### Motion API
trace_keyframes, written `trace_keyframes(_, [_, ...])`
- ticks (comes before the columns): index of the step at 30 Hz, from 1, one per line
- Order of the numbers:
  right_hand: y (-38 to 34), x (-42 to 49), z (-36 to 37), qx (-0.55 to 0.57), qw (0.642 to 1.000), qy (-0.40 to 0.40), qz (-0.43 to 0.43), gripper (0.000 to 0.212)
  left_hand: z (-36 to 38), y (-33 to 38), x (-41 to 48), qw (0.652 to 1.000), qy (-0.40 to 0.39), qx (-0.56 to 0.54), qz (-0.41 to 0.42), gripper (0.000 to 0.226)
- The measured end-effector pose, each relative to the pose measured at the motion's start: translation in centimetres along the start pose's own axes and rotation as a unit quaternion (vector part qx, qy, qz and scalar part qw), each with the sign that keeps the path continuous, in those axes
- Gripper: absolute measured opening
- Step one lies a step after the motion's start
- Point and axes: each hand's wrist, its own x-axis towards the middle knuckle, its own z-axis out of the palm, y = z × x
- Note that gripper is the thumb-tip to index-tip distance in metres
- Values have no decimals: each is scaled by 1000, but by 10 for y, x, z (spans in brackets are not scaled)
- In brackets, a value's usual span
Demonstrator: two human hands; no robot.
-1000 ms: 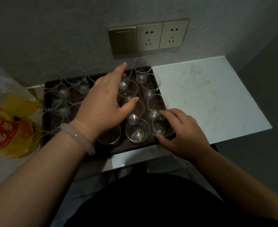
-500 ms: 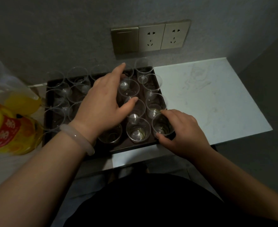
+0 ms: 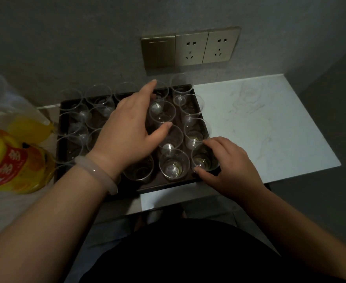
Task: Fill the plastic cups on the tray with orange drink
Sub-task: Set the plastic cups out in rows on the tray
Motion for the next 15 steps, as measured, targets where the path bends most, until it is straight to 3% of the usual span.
trace_keyframes(7, [-2, 0, -6, -34, 999, 17, 27, 63, -1, -4, 0, 1000, -3, 0, 1, 83])
trace_keyframes(15, [-39, 24, -16, -41, 996, 65, -36, 40, -8, -14, -9, 998, 4, 35, 43, 62])
